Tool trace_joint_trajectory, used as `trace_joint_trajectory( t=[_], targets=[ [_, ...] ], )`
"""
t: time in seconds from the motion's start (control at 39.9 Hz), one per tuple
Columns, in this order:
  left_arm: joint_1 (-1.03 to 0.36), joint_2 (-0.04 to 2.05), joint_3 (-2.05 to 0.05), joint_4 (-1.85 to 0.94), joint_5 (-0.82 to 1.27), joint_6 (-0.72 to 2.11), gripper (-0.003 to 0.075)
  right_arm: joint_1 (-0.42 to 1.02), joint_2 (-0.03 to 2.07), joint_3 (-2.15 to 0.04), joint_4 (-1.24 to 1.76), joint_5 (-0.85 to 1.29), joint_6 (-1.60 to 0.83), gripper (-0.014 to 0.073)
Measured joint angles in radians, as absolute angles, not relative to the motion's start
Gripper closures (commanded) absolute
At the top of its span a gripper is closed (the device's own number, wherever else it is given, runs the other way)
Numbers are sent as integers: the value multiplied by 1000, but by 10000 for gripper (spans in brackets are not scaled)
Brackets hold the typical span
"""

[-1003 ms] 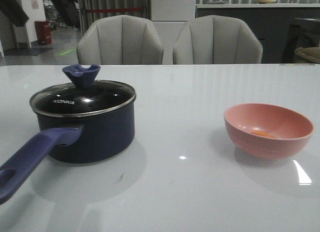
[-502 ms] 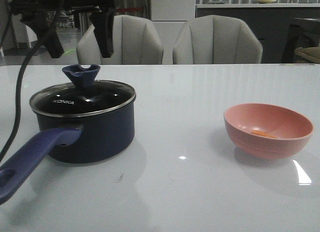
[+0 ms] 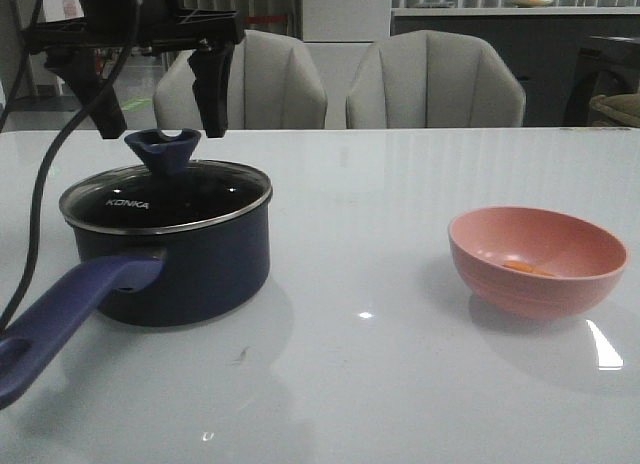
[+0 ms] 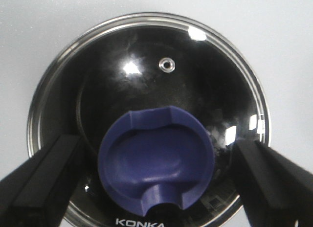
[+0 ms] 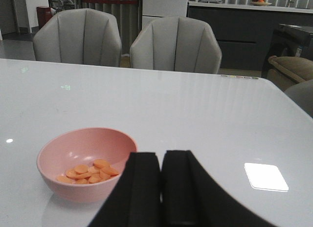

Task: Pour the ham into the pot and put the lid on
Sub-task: 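Lower the left gripper onto the blue lid knob and grasp it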

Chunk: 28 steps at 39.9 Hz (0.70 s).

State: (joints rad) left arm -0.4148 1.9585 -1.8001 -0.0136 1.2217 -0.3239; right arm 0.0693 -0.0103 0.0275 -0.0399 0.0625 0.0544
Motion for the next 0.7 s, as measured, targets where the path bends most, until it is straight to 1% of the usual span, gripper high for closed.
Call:
trace_joint_trajectory(
  t=[0.28, 0.33, 0.4, 0.53, 0.6, 0.65, 0.7],
  targets=[
    [-415, 2002, -1800, -12, 1224, -343, 85, 69, -10, 27, -40, 62, 54, 447],
    [-415, 2005, -1800, -12, 1224, -346, 98, 69, -10, 27, -40, 62, 54, 447],
    [-415, 2007, -1800, -12, 1225, -352, 163, 69, -10, 27, -40, 62, 54, 447],
    [-415, 2007, -1800, -14, 1225, -359, 337, 69, -10, 27, -40, 62, 54, 447],
    [-415, 2007, -1800, -16, 1225, -359, 414, 69, -10, 27, -40, 62, 54, 447],
    [-415, 2007, -1800, -16, 1226, -359, 448, 69, -10, 27, -40, 62, 54, 447],
    [-415, 2007, -1801, -16, 1227, -359, 463, 69, -10, 27, -40, 62, 54, 447]
  ],
)
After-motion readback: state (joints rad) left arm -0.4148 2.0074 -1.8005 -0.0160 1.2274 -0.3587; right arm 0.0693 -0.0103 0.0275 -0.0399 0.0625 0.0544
